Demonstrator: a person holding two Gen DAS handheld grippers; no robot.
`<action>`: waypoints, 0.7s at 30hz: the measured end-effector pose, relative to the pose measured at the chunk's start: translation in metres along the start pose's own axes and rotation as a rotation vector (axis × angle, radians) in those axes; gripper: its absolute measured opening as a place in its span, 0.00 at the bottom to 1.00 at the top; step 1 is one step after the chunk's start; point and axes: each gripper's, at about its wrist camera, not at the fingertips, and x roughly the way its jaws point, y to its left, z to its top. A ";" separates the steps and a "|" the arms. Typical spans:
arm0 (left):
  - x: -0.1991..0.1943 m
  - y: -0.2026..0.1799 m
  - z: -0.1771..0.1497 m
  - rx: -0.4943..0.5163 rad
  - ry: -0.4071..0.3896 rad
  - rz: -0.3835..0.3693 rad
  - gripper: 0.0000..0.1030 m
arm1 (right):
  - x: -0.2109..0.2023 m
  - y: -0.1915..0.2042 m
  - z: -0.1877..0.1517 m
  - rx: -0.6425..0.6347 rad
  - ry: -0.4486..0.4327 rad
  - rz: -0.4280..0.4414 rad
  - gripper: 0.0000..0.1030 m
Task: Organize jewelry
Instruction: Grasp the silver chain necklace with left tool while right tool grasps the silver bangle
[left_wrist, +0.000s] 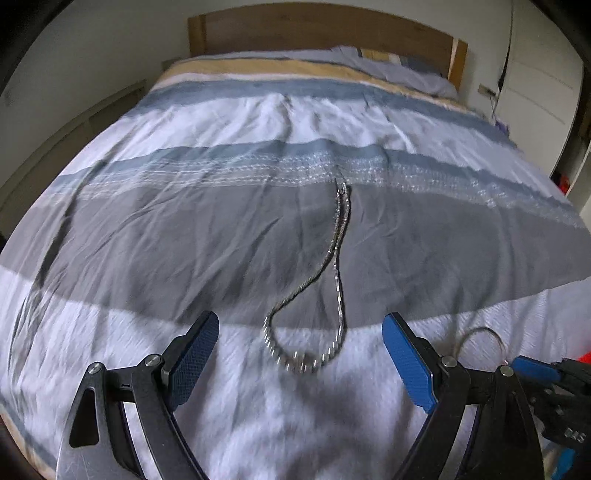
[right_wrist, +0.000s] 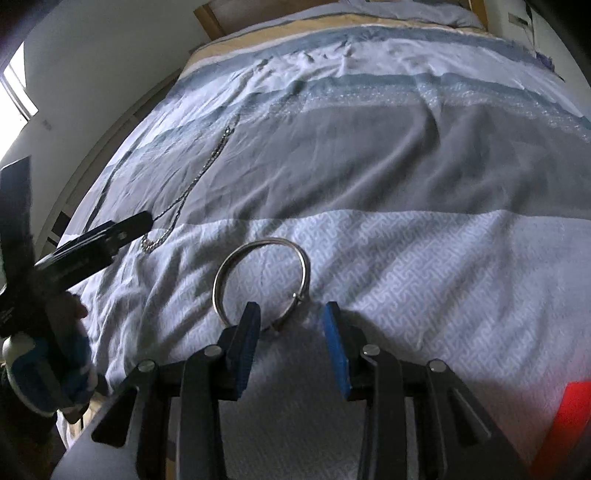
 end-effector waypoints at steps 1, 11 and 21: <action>0.004 -0.001 0.001 0.004 0.011 0.000 0.86 | 0.002 0.001 0.002 0.004 0.008 0.002 0.33; 0.064 -0.010 0.018 0.026 0.140 -0.012 0.80 | 0.029 0.001 0.012 0.035 0.103 0.004 0.29; 0.067 -0.022 0.026 0.032 0.166 -0.083 0.23 | 0.035 -0.006 0.027 0.076 0.112 0.012 0.07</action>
